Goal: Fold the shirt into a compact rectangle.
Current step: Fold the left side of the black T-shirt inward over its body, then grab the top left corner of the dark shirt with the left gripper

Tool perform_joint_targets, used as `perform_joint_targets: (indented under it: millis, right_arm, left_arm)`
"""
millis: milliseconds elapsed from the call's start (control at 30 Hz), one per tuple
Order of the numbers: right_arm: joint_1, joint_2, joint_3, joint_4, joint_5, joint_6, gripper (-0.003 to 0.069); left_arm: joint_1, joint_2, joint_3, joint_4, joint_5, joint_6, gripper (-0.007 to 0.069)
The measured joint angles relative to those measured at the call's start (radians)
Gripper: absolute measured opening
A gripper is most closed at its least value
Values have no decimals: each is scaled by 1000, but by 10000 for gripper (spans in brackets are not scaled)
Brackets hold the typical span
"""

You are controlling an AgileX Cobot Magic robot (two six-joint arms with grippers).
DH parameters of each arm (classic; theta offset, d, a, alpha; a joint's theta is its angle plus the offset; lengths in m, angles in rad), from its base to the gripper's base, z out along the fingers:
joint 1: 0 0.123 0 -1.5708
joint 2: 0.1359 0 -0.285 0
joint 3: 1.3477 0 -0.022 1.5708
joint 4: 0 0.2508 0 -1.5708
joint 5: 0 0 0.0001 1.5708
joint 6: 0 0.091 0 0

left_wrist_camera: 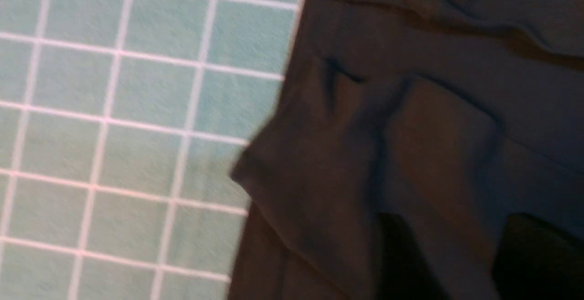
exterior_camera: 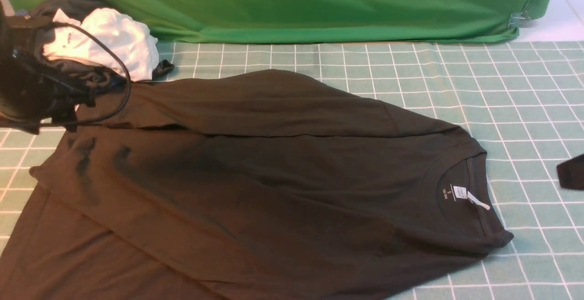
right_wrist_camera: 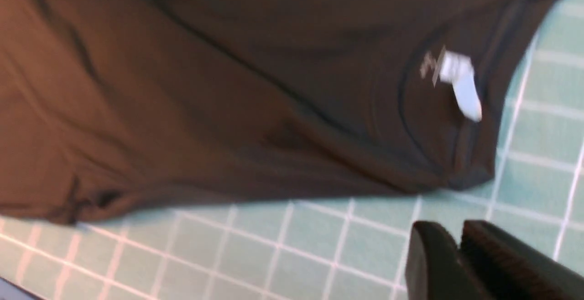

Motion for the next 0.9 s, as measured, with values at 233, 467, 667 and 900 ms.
perform_joint_targets:
  millis: [233,467,667,900]
  right_arm:
    - [4,186,0,-144,-57,78,306]
    - [4,338,-30,-204,-232,147,521]
    - [5,544,-159,-205,-260,147,551]
    - [69,740,-229,-225,-266,140,552]
  left_arm:
    - [-14,-199,78,-331,63,194,8]
    - [-116,-452,279,-385,64,231,1]
    - [-173,-636,461,-392,32,209,1]
    - [-178,-728,541,-325,38,202,1]
